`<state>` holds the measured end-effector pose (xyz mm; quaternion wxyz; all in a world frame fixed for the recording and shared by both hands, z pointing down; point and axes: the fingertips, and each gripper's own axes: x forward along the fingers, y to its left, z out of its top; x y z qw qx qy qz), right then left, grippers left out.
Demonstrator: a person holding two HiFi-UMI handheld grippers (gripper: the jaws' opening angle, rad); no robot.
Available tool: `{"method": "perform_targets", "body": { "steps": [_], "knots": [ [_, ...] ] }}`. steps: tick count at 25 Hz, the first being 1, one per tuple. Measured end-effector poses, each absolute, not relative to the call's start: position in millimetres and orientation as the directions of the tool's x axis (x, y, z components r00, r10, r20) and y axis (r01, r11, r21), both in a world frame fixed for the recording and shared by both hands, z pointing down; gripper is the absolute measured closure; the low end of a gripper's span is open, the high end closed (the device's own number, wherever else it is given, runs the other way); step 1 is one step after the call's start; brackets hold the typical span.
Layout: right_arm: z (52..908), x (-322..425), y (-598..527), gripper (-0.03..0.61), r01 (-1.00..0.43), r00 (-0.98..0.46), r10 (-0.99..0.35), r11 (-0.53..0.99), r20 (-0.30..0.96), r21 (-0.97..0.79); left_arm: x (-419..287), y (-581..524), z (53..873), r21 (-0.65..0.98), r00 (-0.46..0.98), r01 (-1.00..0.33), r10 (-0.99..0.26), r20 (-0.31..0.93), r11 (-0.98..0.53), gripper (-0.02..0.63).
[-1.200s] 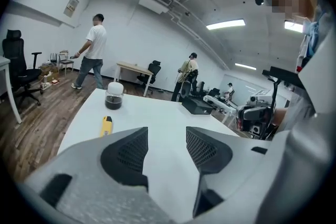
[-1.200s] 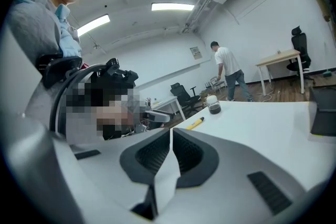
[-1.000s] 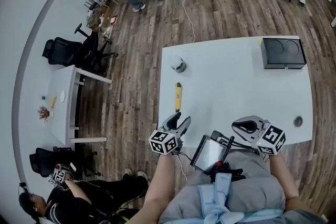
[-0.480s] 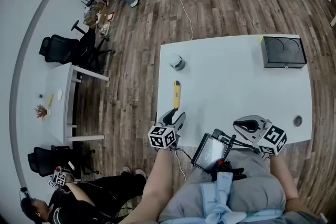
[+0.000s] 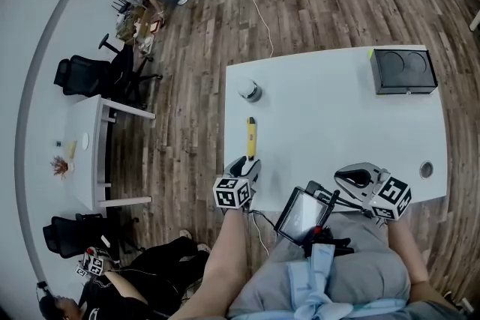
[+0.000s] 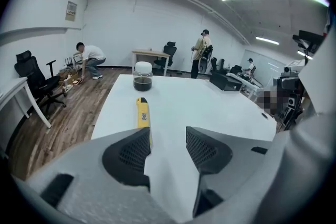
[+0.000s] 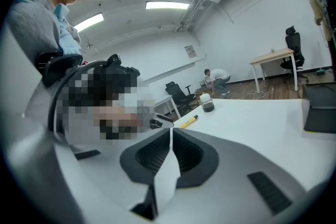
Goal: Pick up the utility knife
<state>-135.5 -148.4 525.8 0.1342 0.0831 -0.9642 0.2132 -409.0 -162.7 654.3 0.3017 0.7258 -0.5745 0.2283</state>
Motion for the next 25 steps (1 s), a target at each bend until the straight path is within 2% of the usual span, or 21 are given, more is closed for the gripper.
{"method": "perform_targets", "body": {
  "steps": [15, 25],
  "knots": [
    [528.6, -134.2, -153.4, 0.548, -0.256, -0.939, -0.131, 0.885, 0.318, -0.39, -427.4, -180.9, 673.4, 0.145, 0.204, -0.979, -0.656, 0.726, -0.144, 0.4],
    [532.6, -137.1, -157.2, 0.548, -0.263, -0.936, -0.131, 0.877, 0.326, -0.402, -436.3, -194.4, 690.3, 0.146, 0.195, -0.981, -0.576, 0.794, -0.132, 0.4]
  ]
}}
